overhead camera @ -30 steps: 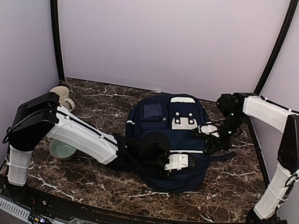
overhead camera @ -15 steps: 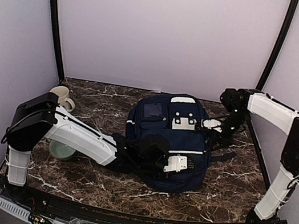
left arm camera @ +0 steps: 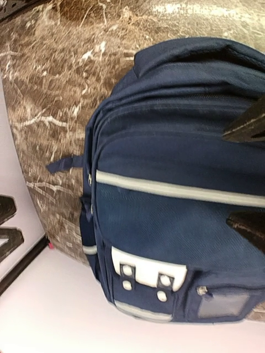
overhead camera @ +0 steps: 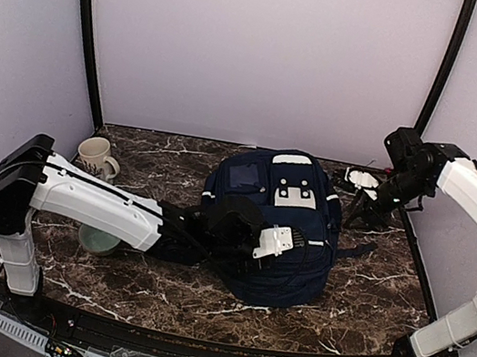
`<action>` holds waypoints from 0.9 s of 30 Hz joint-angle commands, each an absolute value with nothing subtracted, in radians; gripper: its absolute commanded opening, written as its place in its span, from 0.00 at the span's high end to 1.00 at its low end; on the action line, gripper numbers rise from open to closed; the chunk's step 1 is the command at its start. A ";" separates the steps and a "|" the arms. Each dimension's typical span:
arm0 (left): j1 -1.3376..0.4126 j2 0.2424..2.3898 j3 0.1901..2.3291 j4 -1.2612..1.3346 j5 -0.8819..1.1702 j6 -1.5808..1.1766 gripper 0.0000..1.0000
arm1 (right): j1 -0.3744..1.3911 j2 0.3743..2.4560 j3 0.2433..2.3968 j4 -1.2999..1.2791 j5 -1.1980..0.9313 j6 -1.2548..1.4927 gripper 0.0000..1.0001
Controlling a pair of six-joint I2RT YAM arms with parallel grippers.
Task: Pack the student bag
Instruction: Reset both arms
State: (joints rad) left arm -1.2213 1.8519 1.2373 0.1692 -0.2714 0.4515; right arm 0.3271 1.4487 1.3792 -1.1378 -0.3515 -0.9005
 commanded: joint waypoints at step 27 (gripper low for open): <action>-0.879 1.322 0.995 0.379 -0.823 0.001 0.01 | 0.307 1.181 1.095 -0.184 0.126 -0.073 0.00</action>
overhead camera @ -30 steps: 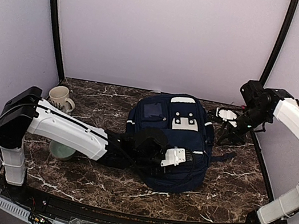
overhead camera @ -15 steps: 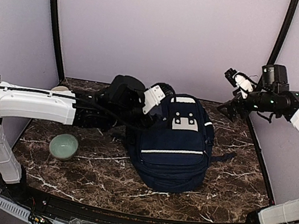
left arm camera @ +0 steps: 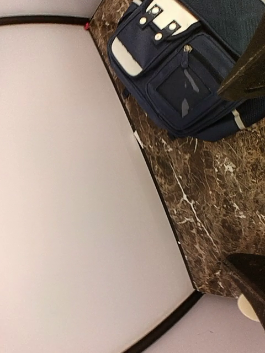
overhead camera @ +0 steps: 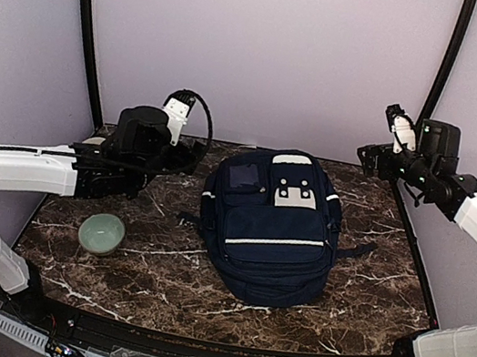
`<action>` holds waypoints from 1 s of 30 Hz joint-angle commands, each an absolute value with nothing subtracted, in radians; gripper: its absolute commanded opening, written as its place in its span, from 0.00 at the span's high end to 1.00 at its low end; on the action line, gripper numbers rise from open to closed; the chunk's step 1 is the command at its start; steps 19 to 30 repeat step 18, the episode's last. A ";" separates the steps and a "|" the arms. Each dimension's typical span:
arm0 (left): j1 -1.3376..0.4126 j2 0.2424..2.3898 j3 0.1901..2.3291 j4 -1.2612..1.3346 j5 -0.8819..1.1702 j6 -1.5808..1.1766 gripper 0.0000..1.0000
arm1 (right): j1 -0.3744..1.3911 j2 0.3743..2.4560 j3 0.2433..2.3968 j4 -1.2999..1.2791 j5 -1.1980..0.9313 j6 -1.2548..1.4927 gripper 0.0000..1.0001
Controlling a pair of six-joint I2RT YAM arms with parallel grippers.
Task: Pack the student bag
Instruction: Reset both arms
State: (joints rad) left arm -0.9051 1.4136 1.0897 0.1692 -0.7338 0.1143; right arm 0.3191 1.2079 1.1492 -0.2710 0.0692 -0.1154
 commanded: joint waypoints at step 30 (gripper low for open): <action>-0.861 1.404 1.115 0.013 -0.814 -0.161 0.01 | 0.285 1.150 1.091 -0.208 0.099 -0.052 0.00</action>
